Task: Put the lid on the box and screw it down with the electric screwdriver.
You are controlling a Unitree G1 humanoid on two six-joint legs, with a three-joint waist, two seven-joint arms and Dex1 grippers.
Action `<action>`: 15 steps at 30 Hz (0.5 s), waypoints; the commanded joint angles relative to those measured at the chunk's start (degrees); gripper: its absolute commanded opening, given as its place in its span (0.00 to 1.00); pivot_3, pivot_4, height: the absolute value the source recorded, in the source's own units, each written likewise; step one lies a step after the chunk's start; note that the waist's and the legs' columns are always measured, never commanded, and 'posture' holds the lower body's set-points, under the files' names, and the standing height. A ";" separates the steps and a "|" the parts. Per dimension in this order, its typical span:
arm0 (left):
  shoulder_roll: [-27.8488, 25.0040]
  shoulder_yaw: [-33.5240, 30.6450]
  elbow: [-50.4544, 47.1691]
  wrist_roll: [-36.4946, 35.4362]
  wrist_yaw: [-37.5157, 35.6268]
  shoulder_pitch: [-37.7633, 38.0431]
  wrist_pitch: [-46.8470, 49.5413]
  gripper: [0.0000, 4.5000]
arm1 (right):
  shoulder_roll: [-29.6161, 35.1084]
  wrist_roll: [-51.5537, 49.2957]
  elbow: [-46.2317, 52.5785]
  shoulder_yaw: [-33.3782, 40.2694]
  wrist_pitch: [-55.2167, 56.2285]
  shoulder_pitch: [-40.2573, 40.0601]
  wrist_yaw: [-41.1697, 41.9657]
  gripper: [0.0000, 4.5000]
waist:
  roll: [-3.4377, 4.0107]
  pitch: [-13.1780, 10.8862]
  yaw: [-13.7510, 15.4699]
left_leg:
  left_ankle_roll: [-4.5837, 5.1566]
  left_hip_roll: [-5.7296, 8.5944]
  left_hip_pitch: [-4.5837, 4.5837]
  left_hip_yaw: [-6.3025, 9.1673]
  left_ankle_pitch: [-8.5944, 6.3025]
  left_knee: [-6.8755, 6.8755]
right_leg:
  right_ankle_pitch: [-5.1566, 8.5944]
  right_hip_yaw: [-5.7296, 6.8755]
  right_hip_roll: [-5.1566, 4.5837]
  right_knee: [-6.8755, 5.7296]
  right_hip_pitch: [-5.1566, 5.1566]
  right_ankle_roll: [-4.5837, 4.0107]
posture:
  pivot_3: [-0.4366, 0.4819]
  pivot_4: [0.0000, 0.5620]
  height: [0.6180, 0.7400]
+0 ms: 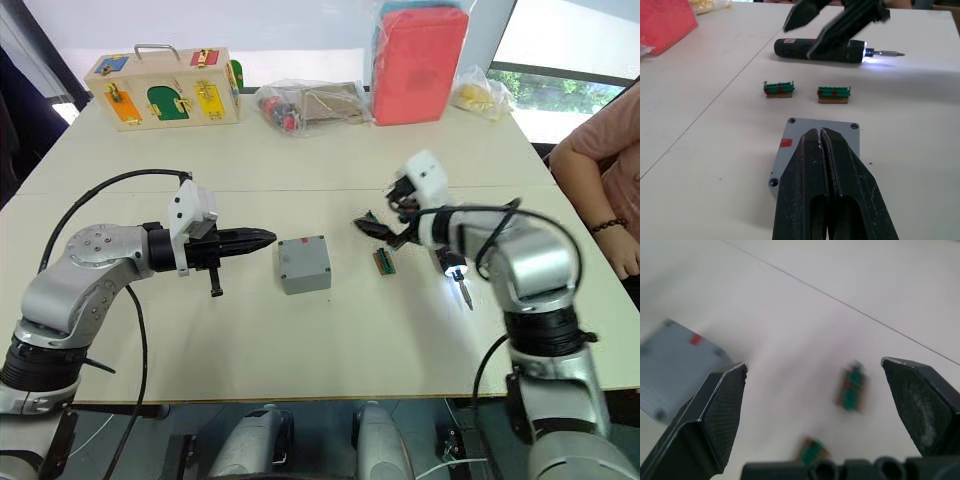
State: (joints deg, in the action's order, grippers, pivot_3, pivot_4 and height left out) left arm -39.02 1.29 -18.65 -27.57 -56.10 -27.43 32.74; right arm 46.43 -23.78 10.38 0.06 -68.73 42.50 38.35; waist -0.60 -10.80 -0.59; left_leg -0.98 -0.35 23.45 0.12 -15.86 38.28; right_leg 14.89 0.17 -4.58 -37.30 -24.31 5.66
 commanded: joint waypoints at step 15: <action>3.98 1.78 -4.65 -0.37 1.79 1.29 -2.77 0.00 | 6.39 8.21 -33.80 -28.73 -9.24 20.15 12.24 1.00 | -0.03 0.02 -0.03 | 0.00 -0.02 0.00 -0.11 0.00 -0.02 | 0.00 -0.04 0.02 0.07 -0.02 0.00 | 0.48 0.27 0.92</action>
State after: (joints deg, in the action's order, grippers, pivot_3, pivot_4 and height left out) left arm -35.19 3.48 -21.18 -27.70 -54.79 -25.98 30.92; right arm 52.67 -17.45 -21.23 -27.20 -79.81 61.32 48.92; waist -0.63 -10.78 -0.62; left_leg -0.98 -0.36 23.45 0.02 -15.86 38.26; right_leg 14.89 0.13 -4.57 -37.23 -24.32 5.65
